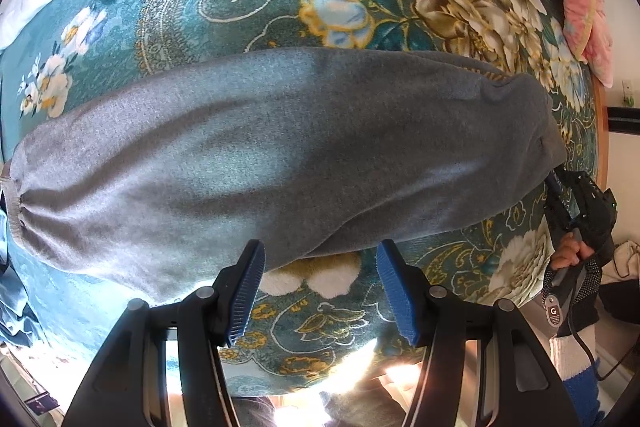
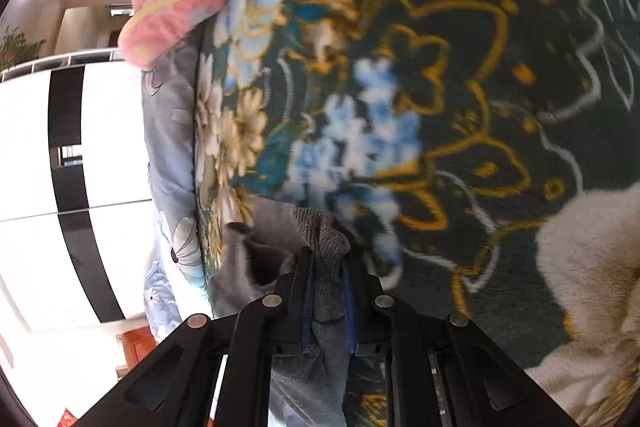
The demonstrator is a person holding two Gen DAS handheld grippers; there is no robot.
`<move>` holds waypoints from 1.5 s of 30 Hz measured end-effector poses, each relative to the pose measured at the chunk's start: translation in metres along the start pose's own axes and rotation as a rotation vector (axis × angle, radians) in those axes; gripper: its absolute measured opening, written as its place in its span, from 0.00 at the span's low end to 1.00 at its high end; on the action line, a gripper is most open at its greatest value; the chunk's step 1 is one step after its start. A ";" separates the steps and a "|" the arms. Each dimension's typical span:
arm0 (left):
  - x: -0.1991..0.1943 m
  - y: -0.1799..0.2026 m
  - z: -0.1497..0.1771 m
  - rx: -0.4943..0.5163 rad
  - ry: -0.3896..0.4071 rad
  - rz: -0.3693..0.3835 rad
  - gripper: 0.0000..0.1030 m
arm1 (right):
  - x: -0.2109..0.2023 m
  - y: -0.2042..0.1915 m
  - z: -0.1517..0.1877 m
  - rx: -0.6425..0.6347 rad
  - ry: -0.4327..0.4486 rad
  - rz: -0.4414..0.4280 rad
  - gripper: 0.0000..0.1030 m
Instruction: Fold clothes
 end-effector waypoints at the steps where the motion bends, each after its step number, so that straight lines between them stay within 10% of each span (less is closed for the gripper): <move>1: 0.000 -0.001 0.000 -0.002 0.000 -0.001 0.58 | 0.000 0.001 -0.001 -0.001 0.000 -0.003 0.18; 10: 0.000 -0.004 -0.004 -0.016 0.010 0.005 0.58 | -0.036 -0.037 0.008 -0.193 0.055 0.041 0.42; 24: 0.003 -0.002 0.000 -0.030 0.005 0.002 0.58 | 0.006 -0.050 0.027 -0.277 -0.086 0.053 0.43; 30: 0.002 -0.005 -0.002 -0.039 0.017 -0.011 0.58 | 0.007 -0.050 0.025 -0.258 -0.075 0.096 0.08; 36: 0.001 -0.009 -0.005 -0.052 0.038 -0.020 0.58 | -0.029 -0.079 0.013 -0.336 0.023 0.010 0.07; 45: 0.006 -0.012 -0.006 -0.076 0.036 -0.026 0.58 | -0.012 -0.033 -0.001 -0.238 -0.003 0.137 0.07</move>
Point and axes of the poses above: each gripper's, at about its wrist camera, not at the fingertips, and x roughly the way its jaws point, y to its right, z to its underside, the point moved 4 cm from there along x, roughly the way its jaws point, and after that the axes turned 9 degrees about x, right-handed, at the moved point
